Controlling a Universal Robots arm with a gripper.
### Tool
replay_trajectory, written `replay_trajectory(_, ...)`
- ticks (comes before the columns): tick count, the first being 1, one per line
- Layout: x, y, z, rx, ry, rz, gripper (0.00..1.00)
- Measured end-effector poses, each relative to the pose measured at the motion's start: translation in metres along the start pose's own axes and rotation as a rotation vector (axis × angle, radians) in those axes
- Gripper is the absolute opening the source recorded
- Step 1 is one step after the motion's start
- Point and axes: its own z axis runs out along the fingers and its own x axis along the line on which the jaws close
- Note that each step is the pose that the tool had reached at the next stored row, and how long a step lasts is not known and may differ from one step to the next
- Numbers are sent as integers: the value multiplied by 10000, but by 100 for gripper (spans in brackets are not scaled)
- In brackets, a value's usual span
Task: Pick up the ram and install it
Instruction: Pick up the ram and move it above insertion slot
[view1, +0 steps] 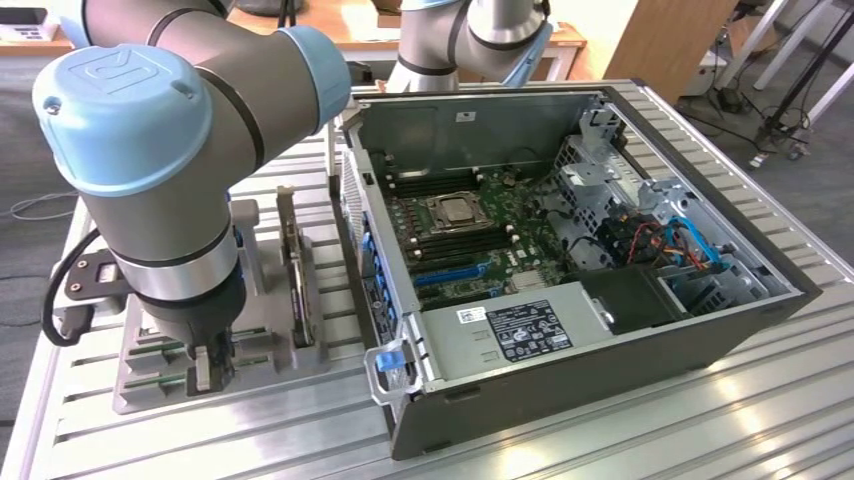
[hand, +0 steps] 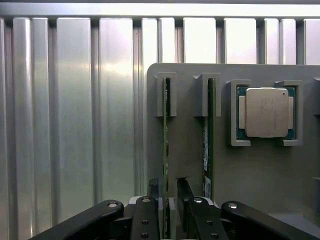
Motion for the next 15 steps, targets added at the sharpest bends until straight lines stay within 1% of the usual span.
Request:
replay_trajectory(14, -3, 1, 0, -1, 0, 1, 30)
replay_trajectory(15, -4, 1, 0, -1, 0, 1, 28)
